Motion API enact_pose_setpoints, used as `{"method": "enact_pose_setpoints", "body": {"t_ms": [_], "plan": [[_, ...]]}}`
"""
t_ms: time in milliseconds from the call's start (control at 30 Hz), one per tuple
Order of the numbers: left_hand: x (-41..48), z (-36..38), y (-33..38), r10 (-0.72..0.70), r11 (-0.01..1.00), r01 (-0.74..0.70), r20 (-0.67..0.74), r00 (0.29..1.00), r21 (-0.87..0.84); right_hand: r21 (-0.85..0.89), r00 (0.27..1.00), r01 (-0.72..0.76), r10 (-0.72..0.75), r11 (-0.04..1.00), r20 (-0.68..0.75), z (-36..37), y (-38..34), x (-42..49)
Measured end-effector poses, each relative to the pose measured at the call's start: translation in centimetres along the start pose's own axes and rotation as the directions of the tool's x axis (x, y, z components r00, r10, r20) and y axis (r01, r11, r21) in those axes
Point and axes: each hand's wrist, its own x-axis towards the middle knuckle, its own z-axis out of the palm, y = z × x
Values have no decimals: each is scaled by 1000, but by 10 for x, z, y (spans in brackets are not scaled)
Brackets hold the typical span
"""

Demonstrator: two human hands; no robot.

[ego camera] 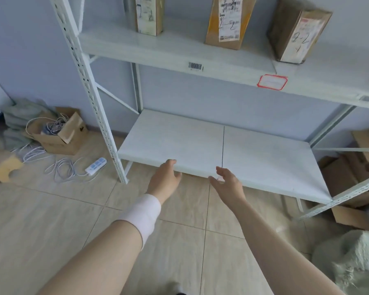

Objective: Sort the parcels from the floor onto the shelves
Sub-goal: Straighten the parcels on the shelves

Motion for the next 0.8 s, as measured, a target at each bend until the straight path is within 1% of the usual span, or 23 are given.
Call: {"method": "enact_pose_setpoints", "body": {"t_ms": [133,200,467,667,800], "plan": [[43,-48,31,79,997,-79,-108,991,3,36,994,78,-75,996,-79,-17,-52,39],[65,-72,42,122,992,-123,-139,983,4,49,984,139,-133,989,-119,-23,-82,57],[147,-180,56,287,953,-301,-243,926,-21,100,912,339,-301,935,-277,-18,-207,115],[203,-246,46,321,938,-344,-277,906,-37,96,882,387,-338,917,-328,-2,-281,158],[243,-271,40,316,934,-351,-304,899,-68,108,884,387,-336,916,-325,11,-311,193]]}}
